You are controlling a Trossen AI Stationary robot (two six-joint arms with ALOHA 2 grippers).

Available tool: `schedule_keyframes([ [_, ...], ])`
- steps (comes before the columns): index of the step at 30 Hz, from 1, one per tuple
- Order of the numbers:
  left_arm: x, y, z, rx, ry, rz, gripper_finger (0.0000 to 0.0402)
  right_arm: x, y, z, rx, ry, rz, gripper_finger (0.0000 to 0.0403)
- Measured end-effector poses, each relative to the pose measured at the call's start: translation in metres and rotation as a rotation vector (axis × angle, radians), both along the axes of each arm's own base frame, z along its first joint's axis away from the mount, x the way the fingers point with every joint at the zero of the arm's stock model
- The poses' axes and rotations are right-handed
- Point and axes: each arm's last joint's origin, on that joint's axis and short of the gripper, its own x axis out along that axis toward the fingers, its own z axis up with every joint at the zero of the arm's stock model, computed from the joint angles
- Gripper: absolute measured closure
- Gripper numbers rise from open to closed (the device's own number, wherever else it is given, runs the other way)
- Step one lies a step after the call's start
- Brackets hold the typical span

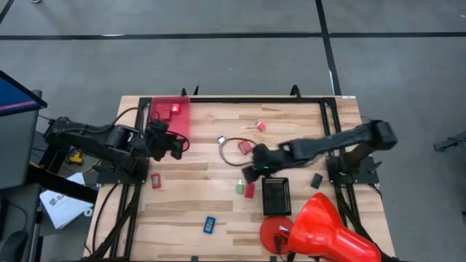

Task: Pick & Place Office items
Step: Put the green charger adapter into the pink bin

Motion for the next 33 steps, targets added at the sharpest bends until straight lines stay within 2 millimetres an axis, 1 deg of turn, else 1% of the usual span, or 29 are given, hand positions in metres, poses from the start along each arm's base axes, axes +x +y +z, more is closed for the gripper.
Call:
schedule_keyframes([
  [4,-0.005,0.001,-0.001,0.007,0.033,-0.002,0.0195,0.036,0.002,0.005,-0.05,0.117,0.007,0.0147],
  [7,-0.011,0.002,0.0,0.003,0.03,0.01,0.0195,0.065,0.005,0.0,-0.047,0.148,0.005,0.0147],
  [9,-0.015,0.004,0.002,0.006,0.018,0.018,0.0195,0.08,0.007,-0.014,-0.032,0.211,0.015,0.0147],
  [10,-0.018,0.004,0.003,0.005,0.015,0.017,0.0195,0.084,0.007,-0.024,-0.028,0.264,0.018,0.0147],
  [13,-0.027,0.006,0.006,0.008,-0.001,0.019,0.0195,0.097,0.01,-0.053,0.012,0.372,0.031,0.0147],
  [15,-0.034,0.008,0.008,0.006,-0.013,0.019,0.0195,0.103,0.016,-0.067,0.042,0.392,0.036,0.0147],
  [19,-0.046,0.01,0.011,0.002,-0.027,0.016,0.0195,0.104,0.032,-0.082,0.062,0.432,0.02,0.0147],
  [23,-0.054,0.012,0.014,0.005,-0.042,0.003,0.0195,0.1,0.042,-0.08,0.038,0.443,-0.038,0.0147],
  [25,-0.056,0.013,0.015,0.006,-0.046,-0.002,0.0195,0.099,0.04,-0.081,0.029,0.447,-0.063,0.0147],
  [33,-0.056,0.012,0.015,0.001,-0.055,-0.007,0.0195,0.1,0.022,-0.088,0.002,0.457,-0.13,0.0147],
])
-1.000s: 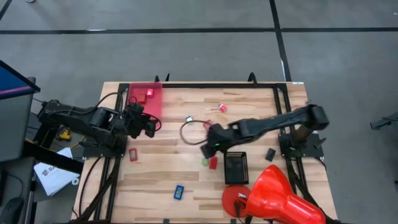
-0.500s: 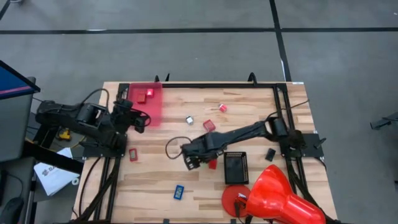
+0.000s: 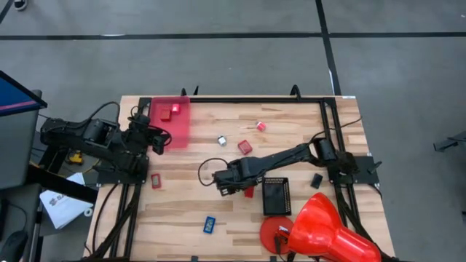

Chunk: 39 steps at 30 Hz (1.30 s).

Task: Pick & Place Office items
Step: Put the green charger adapter into the pink bin

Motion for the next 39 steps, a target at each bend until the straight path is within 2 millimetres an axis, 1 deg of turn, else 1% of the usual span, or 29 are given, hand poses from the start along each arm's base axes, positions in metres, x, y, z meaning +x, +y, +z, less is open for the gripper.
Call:
schedule_keyframes([
  [3,0.001,0.0,0.001,-0.005,-0.019,-0.001,0.0195,-0.001,-0.001,-0.005,0.0,0.003,-0.002,0.0147],
  [8,0.002,-0.001,0.002,-0.011,-0.028,-0.004,0.0195,0.001,0.002,-0.005,0.005,-0.02,0.004,0.0147],
  [13,0.002,-0.001,0.002,-0.01,-0.028,-0.004,0.0195,0.003,0.003,-0.015,0.023,0.0,0.019,0.0149],
  [15,0.002,-0.001,0.002,-0.01,-0.028,-0.004,0.0195,0.007,0.004,-0.019,0.027,-0.023,0.023,0.0153],
  [17,0.002,-0.001,0.002,-0.01,-0.028,-0.004,0.0195,0.004,0.005,-0.024,0.022,0.014,0.039,0.016],
  [22,0.002,-0.001,0.002,-0.012,-0.028,-0.005,0.0195,0.009,0.006,-0.031,0.039,-0.004,0.06,0.0189],
  [31,0.001,-0.001,0.002,-0.018,-0.029,-0.011,0.0195,0.012,0.001,-0.031,0.031,-0.022,0.076,0.0244],
  [35,0.001,-0.001,0.002,-0.018,-0.03,-0.011,0.0195,0.013,-0.004,-0.031,0.017,-0.029,0.082,0.0255],
  [39,0.001,-0.001,0.002,-0.018,-0.03,-0.011,0.0195,0.014,-0.008,-0.031,0.014,-0.031,0.091,0.0251],
])
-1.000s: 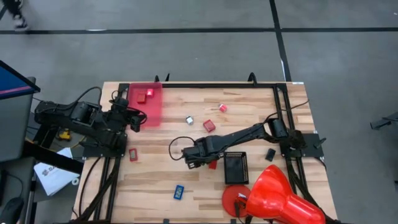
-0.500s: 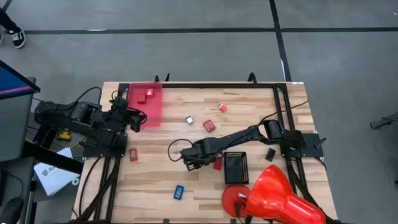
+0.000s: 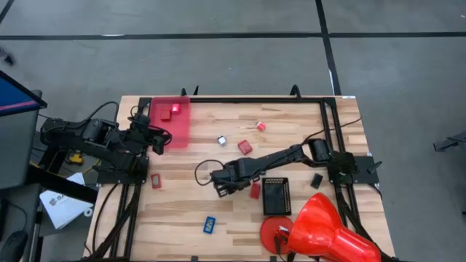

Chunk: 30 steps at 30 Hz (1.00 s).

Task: Pick & Place Office items
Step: Put the green charger adapter into the pink bin

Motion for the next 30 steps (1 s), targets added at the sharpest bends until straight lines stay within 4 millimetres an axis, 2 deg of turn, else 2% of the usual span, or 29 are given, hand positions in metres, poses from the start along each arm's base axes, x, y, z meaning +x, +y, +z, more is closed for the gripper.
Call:
schedule_keyframes([
  [4,0.0,0.0,0.0,0.0,0.0,0.0,0.0195,0.001,-0.003,0.0,-0.01,-0.006,0.012,0.0245],
  [8,0.0,0.0,0.0,0.0,-0.001,0.001,0.0195,0.003,-0.007,0.001,-0.031,-0.03,0.023,0.0263],
  [12,-0.002,0.001,-0.001,0.004,0.018,0.001,0.0195,0.007,-0.011,0.009,-0.042,-0.084,0.036,0.0279],
  [17,-0.009,0.002,-0.005,0.016,0.085,0.004,0.0195,0.007,-0.017,0.025,-0.05,-0.134,0.06,0.0266],
  [21,-0.016,0.003,-0.008,0.005,0.15,-0.015,0.0195,0.009,-0.021,0.054,-0.052,-0.261,0.104,0.0268],
  [24,-0.021,0.003,-0.009,-0.046,0.163,-0.051,0.0195,0.01,-0.027,0.086,-0.064,-0.414,0.139,0.0275],
  [28,-0.021,0.002,-0.005,-0.128,0.06,-0.017,0.0187,0.007,-0.034,0.134,-0.094,-0.631,0.182,0.0273],
  [30,-0.019,0.001,-0.003,-0.166,0.003,0.002,0.0179,0.004,-0.037,0.151,-0.11,-0.705,0.19,0.027],
])
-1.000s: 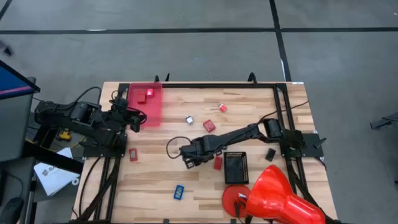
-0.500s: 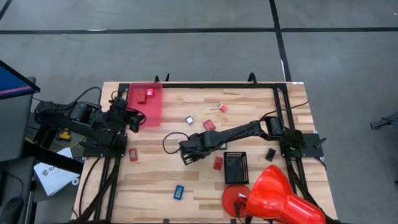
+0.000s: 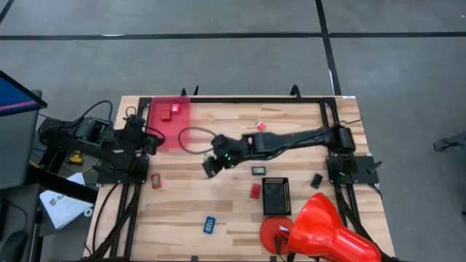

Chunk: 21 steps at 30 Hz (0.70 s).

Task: Pick & Place Office items
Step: Put the green charger adapter into the pink bin

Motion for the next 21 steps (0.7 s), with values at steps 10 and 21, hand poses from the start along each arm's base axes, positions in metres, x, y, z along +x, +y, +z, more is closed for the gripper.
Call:
schedule_keyframes([
  [10,0.061,-0.012,-0.014,-0.085,-0.316,-0.193,0.0118,-0.001,-0.011,0.037,0.017,-0.226,0.053,0.0272],
  [21,0.078,-0.01,-0.023,-0.111,-0.467,-0.201,0.0154,-0.004,0.006,0.042,0.048,-0.251,0.06,0.0272],
])
